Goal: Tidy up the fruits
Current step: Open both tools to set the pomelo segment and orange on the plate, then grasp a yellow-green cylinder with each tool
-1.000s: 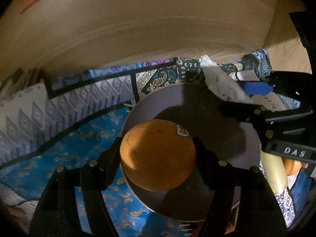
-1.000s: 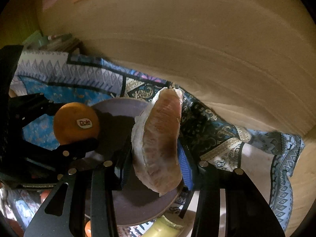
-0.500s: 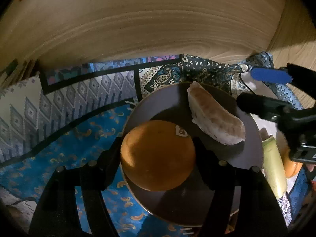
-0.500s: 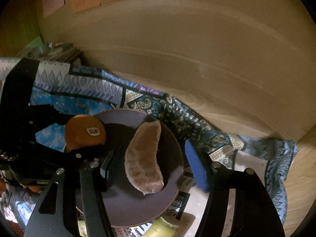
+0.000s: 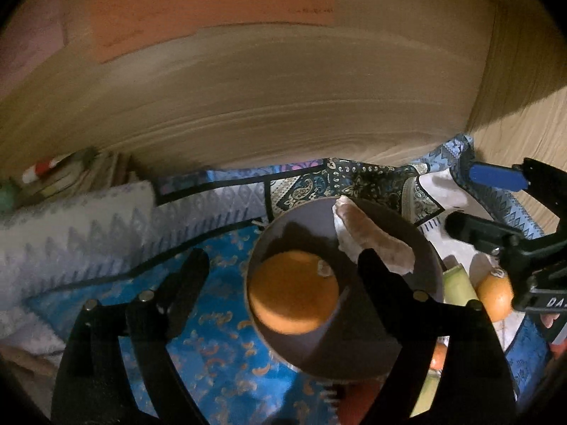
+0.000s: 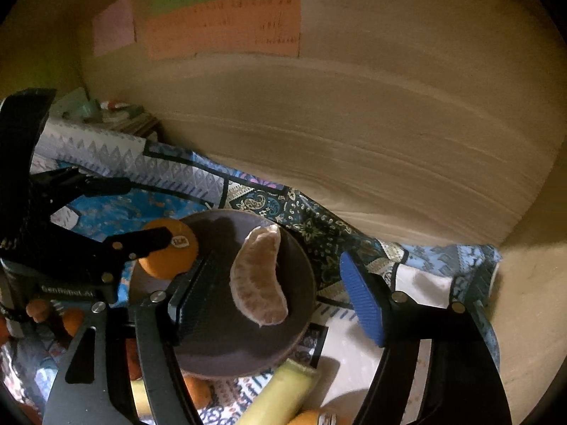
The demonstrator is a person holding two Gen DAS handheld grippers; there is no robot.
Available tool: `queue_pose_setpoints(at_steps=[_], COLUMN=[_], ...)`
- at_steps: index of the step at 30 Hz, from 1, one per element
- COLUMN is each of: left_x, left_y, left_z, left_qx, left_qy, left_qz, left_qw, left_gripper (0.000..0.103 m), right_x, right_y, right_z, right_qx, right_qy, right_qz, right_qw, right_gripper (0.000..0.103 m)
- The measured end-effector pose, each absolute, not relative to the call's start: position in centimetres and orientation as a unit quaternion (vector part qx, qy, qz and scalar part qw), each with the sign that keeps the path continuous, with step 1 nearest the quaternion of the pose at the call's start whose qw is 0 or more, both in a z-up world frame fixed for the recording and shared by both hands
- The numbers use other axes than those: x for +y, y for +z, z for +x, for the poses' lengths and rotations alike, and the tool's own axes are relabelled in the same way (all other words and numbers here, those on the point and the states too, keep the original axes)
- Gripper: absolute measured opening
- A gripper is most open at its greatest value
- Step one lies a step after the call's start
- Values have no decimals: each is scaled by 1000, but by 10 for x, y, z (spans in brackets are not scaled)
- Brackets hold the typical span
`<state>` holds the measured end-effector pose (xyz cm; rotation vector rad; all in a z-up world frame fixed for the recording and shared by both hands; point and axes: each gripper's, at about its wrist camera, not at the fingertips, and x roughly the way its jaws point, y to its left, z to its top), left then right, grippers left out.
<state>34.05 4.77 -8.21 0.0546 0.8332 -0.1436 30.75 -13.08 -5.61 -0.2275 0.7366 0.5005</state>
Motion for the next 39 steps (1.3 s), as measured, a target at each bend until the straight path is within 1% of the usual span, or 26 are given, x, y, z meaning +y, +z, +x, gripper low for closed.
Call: queue_pose_setpoints(at_steps=[6, 12, 22, 29, 32, 34, 35, 36, 37, 39], left_x=[51, 58, 52, 31, 22, 16, 15, 13, 11, 7], left_y=[-75, -81, -105, -119, -122, -125, -126, -128, -130, -133], left_z=[301, 261, 212, 194, 189, 189, 189, 189, 189, 189], left_qx=[386, 386, 403, 414, 412, 417, 420, 423, 426, 429], left_qy=[-57, -58, -72, -101, -106, -116, -120, -124, -129, -140], left_qz=[39, 37, 16, 15, 27, 27, 26, 26, 26, 25], left_qw=[920, 920, 912, 904, 904, 901, 899, 897, 895, 892], left_gripper=[87, 87, 87, 87, 87, 79, 77, 74, 72, 70], right_x=[-142, -154, -171, -171, -172, -171, -171, -170, -170, -171], right_y=[-54, -63, -95, -121, -128, -132, -134, -137, -140, -144], right_z=[279, 244, 201, 187, 191, 195, 197, 199, 201, 205], right_qx=[340, 340, 378, 400, 409, 419, 424, 431, 434, 442], right_qy=[230, 218, 219, 205, 203, 206, 208, 209, 207, 208], right_qz=[-96, -92, -60, -71, -68, -60, -58, -56, -54, -46], right_qw=[907, 910, 898, 891, 887, 882, 879, 876, 875, 871], right_gripper=[69, 70, 70, 69, 65, 57, 51, 48, 48, 48])
